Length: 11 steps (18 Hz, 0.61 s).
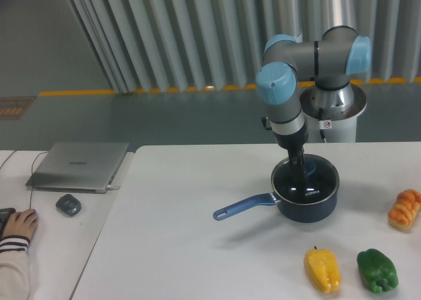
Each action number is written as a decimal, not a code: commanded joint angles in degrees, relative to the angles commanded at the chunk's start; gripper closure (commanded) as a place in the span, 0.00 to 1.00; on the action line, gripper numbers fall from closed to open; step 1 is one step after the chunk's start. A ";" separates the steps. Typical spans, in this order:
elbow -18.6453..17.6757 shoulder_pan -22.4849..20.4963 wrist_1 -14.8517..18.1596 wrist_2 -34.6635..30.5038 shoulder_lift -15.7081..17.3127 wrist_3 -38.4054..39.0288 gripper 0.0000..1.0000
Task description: Open the lid
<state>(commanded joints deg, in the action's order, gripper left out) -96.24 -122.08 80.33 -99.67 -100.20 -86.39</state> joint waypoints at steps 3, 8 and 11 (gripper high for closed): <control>0.00 0.09 0.00 -0.09 -0.26 0.17 0.03; 0.79 0.09 0.09 -0.18 -0.79 0.44 0.20; 1.14 0.09 0.26 -0.35 -0.79 0.44 0.28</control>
<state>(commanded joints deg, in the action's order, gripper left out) -95.10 -121.99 80.60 -100.02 -100.99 -85.96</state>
